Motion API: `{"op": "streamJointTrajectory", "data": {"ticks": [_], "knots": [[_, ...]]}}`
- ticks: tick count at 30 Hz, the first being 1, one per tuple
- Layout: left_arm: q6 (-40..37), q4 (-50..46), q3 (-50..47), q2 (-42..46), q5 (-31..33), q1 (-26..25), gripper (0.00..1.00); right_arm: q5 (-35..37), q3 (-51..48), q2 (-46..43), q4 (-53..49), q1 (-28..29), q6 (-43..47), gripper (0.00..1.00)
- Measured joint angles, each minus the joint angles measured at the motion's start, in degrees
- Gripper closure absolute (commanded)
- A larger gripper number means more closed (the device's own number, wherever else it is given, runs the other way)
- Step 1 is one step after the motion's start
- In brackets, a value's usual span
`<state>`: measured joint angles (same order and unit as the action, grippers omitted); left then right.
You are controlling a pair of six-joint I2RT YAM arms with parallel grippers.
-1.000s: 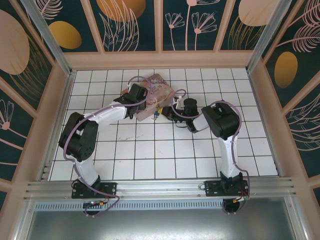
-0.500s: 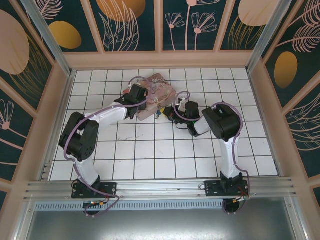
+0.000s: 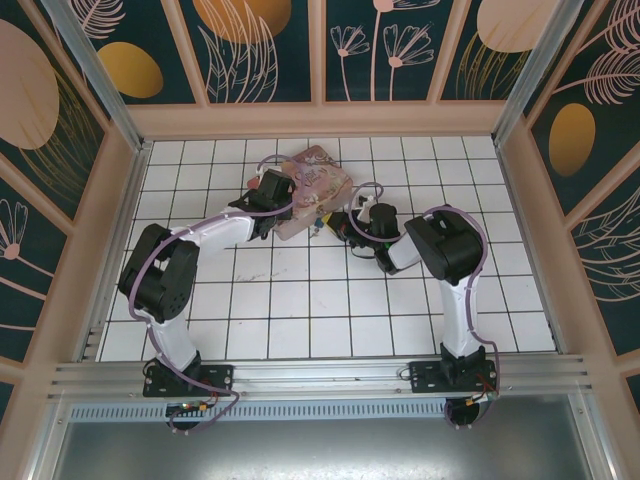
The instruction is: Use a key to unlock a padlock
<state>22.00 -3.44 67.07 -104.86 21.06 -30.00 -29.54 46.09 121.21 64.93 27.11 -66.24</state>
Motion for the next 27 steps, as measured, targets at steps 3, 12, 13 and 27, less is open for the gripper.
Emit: {"op": "streamJointTrajectory", "data": {"ticks": [3,12,13,27], "knots": [[-0.11,0.70,0.00,-0.22,-0.15,-0.04,0.44,1.68,-0.87,-0.31,1.01,0.07,-1.31,1.00],[-0.39,2.62,0.00,-0.98,-0.90,-0.37,0.46,6.10,-3.56,-0.68,5.29,0.33,-5.18,1.00],[-0.39,2.73,0.00,-1.03,-0.96,-0.37,0.46,6.38,-3.69,-0.72,5.46,0.33,-5.66,1.00],[-0.63,4.31,0.63,-2.14,-1.60,-0.39,0.49,10.56,-4.17,-0.74,6.40,0.37,-8.31,1.00]]}}
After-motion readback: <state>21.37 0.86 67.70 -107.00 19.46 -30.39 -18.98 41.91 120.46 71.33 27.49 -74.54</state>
